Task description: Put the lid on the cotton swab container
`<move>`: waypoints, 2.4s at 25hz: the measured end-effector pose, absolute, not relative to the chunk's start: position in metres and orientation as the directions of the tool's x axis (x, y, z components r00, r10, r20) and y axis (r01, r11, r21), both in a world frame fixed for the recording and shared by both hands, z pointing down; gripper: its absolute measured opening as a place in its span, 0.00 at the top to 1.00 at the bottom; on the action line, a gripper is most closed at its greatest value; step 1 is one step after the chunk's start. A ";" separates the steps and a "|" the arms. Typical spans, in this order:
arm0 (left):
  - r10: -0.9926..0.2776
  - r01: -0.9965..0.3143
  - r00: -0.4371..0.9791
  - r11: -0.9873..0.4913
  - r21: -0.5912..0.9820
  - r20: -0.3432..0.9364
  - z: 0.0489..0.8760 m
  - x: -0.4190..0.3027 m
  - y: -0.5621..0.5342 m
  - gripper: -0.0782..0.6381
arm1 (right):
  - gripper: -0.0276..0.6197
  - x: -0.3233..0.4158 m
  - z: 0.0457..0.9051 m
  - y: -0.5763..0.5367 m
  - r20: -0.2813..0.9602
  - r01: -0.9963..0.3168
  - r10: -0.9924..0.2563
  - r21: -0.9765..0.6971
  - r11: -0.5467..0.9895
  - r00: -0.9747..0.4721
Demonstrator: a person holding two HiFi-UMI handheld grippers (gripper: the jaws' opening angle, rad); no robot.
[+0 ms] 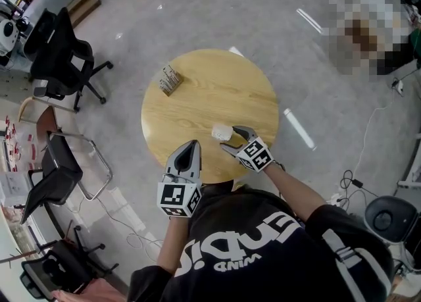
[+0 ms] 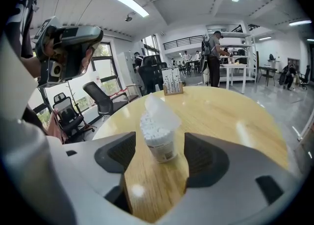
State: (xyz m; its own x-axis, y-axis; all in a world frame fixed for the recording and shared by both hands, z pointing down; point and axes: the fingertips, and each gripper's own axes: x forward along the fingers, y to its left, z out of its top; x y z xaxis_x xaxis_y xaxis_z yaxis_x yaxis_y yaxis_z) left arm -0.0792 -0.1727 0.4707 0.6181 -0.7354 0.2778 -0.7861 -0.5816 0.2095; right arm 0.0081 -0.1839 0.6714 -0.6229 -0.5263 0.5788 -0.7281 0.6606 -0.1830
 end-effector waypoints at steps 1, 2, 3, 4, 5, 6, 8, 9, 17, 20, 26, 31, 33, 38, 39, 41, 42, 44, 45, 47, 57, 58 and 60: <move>-0.736 -0.787 0.617 -0.581 0.209 0.279 0.471 -0.080 -0.173 0.88 | 0.49 0.007 0.674 -0.185 0.582 -0.728 -0.524 -0.184 0.660 -0.623; -0.736 -0.788 0.616 -0.580 0.209 0.280 0.472 -0.081 -0.174 0.88 | 0.49 0.006 0.675 -0.187 0.584 -0.727 -0.521 -0.186 0.661 -0.623; -0.737 -0.788 0.615 -0.579 0.208 0.282 0.472 -0.081 -0.174 0.88 | 0.49 0.005 0.677 -0.188 0.586 -0.725 -0.517 -0.186 0.663 -0.624; -0.737 -0.789 0.614 -0.578 0.207 0.282 0.473 -0.082 -0.175 0.88 | 0.49 0.004 0.679 -0.189 0.588 -0.723 -0.514 -0.186 0.665 -0.624; -0.738 -0.790 0.613 -0.577 0.207 0.283 0.473 -0.082 -0.176 0.88 | 0.49 0.003 0.680 -0.190 0.591 -0.721 -0.510 -0.185 0.668 -0.625; -0.739 -0.791 0.611 -0.576 0.206 0.284 0.473 -0.082 -0.177 0.88 | 0.49 0.002 0.681 -0.191 0.593 -0.718 -0.506 -0.186 0.671 -0.626; -0.740 -0.793 0.609 -0.574 0.205 0.286 0.472 -0.083 -0.178 0.88 | 0.49 0.000 0.683 -0.191 0.598 -0.712 -0.496 -0.188 0.676 -0.629; -0.740 -0.793 0.609 -0.574 0.204 0.286 0.472 -0.083 -0.179 0.88 | 0.49 -0.001 0.684 -0.191 0.600 -0.710 -0.492 -0.190 0.678 -0.631; -0.741 -0.798 0.603 -0.567 0.205 0.295 0.473 -0.084 -0.182 0.88 | 0.52 0.000 0.691 -0.193 0.613 -0.710 -0.482 -0.192 0.677 -0.626; -0.741 -0.799 0.601 -0.566 0.204 0.298 0.472 -0.084 -0.183 0.88 | 0.55 -0.001 0.692 -0.192 0.616 -0.703 -0.475 -0.191 0.685 -0.629; -0.742 -0.800 0.600 -0.566 0.199 0.301 0.474 -0.083 -0.186 0.88 | 0.59 -0.002 0.695 -0.190 0.612 -0.699 -0.474 -0.187 0.691 -0.633; -0.741 -0.797 0.603 -0.575 0.186 0.296 0.474 -0.080 -0.189 0.88 | 0.59 -0.002 0.697 -0.191 0.609 -0.695 -0.472 -0.191 0.693 -0.638; -0.739 -0.793 0.608 -0.582 0.178 0.291 0.475 -0.079 -0.189 0.88 | 0.59 -0.002 0.699 -0.191 0.606 -0.697 -0.473 -0.195 0.690 -0.639; -0.737 -0.785 0.619 -0.592 0.182 0.269 0.471 -0.075 -0.190 0.87 | 0.59 -0.002 0.698 -0.191 0.606 -0.699 -0.475 -0.197 0.688 -0.638; -0.738 -0.785 0.620 -0.592 0.183 0.267 0.471 -0.075 -0.191 0.86 | 0.59 -0.003 0.698 -0.191 0.606 -0.699 -0.475 -0.198 0.687 -0.638; -0.734 -0.782 0.623 -0.596 0.184 0.271 0.472 -0.074 -0.193 0.82 | 0.59 -0.003 0.698 -0.192 0.606 -0.700 -0.475 -0.199 0.685 -0.638; -0.730 -0.779 0.626 -0.599 0.185 0.274 0.473 -0.073 -0.193 0.80 | 0.59 -0.003 0.698 -0.192 0.606 -0.701 -0.475 -0.200 0.685 -0.638; -0.723 -0.774 0.632 -0.605 0.186 0.279 0.476 -0.071 -0.193 0.80 | 0.59 -0.003 0.698 -0.191 0.608 -0.702 -0.475 -0.201 0.684 -0.637; -0.719 -0.772 0.635 -0.608 0.187 0.283 0.477 -0.070 -0.194 0.80 | 0.59 -0.002 0.698 -0.191 0.609 -0.702 -0.474 -0.201 0.684 -0.636; -0.709 -0.766 0.641 -0.616 0.185 0.295 0.482 -0.068 -0.194 0.80 | 0.59 -0.002 0.699 -0.190 0.612 -0.701 -0.471 -0.201 0.684 -0.635; -0.630 -0.710 0.686 -0.689 0.145 0.364 0.522 -0.038 -0.209 0.80 | 0.60 -0.002 0.701 -0.191 0.618 -0.707 -0.472 -0.200 0.679 -0.629; -0.623 -0.705 0.689 -0.694 0.146 0.370 0.526 -0.035 -0.212 0.80 | 0.60 -0.003 0.701 -0.191 0.619 -0.708 -0.473 -0.201 0.677 -0.628; -0.605 -0.694 0.699 -0.703 0.156 0.381 0.535 -0.028 -0.217 0.80 | 0.60 -0.003 0.701 -0.191 0.622 -0.708 -0.471 -0.197 0.679 -0.625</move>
State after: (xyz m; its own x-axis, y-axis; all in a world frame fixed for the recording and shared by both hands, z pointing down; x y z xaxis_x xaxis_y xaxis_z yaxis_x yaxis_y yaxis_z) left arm -0.0283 -0.2167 0.5354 0.6989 -0.6052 0.3812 -0.6938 -0.7032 0.1556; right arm -0.0029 -0.1912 0.7010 -0.6254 -0.4714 0.6218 -0.7076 0.6785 -0.1972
